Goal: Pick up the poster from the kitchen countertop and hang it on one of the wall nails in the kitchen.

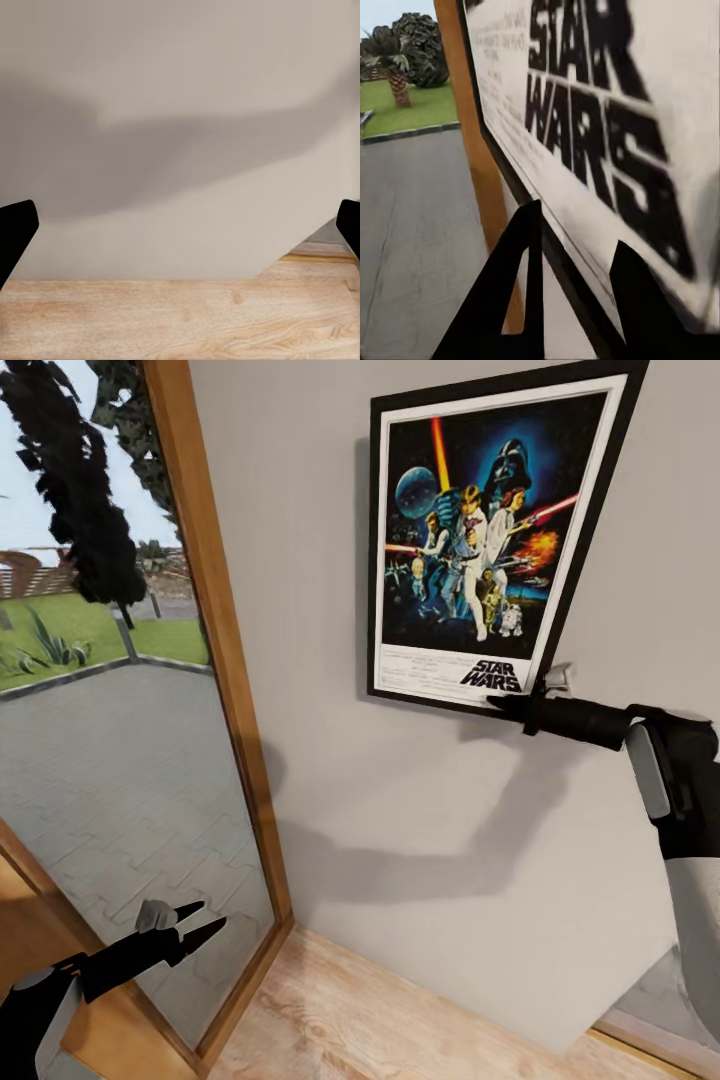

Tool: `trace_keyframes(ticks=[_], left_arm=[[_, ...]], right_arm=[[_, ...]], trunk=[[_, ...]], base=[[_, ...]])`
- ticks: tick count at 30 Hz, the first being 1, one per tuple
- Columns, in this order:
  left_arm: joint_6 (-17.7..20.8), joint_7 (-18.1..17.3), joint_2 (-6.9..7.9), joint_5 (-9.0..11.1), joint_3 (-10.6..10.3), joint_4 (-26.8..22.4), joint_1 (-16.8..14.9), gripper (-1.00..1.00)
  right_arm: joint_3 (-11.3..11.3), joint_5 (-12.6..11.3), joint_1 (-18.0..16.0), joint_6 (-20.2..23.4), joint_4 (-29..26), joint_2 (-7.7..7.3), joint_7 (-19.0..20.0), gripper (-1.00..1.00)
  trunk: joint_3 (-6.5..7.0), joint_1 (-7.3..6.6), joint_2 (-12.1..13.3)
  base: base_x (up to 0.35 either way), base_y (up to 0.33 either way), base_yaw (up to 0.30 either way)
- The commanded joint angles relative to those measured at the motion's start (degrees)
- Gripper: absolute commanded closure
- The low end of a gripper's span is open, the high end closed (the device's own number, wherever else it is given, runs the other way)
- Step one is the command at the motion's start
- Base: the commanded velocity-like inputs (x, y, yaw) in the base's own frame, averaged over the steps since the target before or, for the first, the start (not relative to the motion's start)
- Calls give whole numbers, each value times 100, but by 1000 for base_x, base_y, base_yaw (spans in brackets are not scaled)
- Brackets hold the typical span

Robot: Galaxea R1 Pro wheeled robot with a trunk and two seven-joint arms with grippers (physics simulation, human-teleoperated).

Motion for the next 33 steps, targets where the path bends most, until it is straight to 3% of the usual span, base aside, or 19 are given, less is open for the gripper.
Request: trace_keyframes(ticks=[1,6,7,22,33], left_arm=[[60,-24,0,24,4,1,-6,-100],[60,-24,3,24,4,1,-6,-100],[57,-24,5,24,4,1,-6,-100],[58,-24,8,24,4,1,-6,-100],[43,-24,8,24,4,1,-6,-100]], right_arm=[[-41,-571,-9,-55,327,196,-228,100],[-42,-571,-9,-55,321,196,-228,100],[-42,-572,-9,-55,314,196,-228,-100],[-34,-592,-9,-55,308,196,-228,-100],[-38,-581,-9,-55,317,196,-228,-100]], trunk=[[-13,5,-11],[-13,5,-11],[-13,5,-11],[-13,5,-11],[-13,5,-11]], base=[[3,0,0],[60,0,0],[78,0,0],[10,0,0],[-31,-108,0]])
